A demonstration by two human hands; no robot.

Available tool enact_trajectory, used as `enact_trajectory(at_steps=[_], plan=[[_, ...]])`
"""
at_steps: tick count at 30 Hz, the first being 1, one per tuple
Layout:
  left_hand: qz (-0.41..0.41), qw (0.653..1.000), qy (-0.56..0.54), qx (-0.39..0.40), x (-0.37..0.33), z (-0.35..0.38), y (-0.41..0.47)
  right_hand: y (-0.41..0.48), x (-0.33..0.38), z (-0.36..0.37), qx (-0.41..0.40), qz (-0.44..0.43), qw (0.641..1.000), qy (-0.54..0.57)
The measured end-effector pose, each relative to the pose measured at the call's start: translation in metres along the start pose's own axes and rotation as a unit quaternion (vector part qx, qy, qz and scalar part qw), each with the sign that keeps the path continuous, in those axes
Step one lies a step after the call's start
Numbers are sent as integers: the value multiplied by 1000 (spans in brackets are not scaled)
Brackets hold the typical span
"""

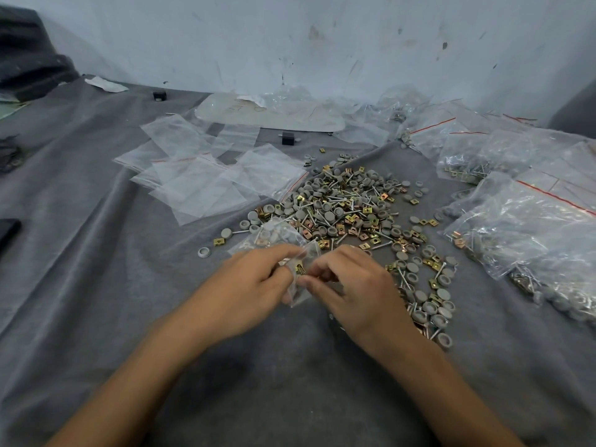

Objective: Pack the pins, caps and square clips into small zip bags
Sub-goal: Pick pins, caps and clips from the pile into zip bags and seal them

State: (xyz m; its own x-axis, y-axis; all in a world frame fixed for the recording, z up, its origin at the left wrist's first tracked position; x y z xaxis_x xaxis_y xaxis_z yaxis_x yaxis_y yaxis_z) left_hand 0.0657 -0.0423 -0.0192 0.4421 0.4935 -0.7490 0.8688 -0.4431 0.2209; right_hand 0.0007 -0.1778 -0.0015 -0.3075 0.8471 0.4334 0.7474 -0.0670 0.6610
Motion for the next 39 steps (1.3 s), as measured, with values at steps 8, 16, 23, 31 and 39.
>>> enact_trajectory(at_steps=[8, 16, 23, 31, 39], plan=[[-3, 1000, -4, -1, 1, -1, 0, 15, -37, -49, -108, 103, 988, 37], [-8, 1000, -2, 6, 3, 4, 0, 5, -101, -66, 53, 212, 965, -145], [-13, 1000, -3, 12, 6, 6, -1, 0, -102, -51, 131, 215, 946, -202], [-11, 1000, 9, 12, 2, 2, -2, 4, -96, -57, 24, 250, 967, -45], [-16, 1000, 7, 14, -1, 4, -2, 5, -34, -16, 46, 215, 960, 174]])
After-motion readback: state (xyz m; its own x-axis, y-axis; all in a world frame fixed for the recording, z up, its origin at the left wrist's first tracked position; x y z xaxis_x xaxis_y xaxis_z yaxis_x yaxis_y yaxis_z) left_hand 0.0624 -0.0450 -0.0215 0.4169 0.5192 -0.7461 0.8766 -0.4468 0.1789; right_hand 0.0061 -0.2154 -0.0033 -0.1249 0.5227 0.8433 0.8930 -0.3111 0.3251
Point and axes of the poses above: each hand's wrist, its own y-axis towards the middle knuckle, its own z-axis out of the palm, x = y × z, the point moved 7 cm from there along y, towards the middle knuckle, and after that the axes turned 15 degrees about -x, right-handed, at the moved point
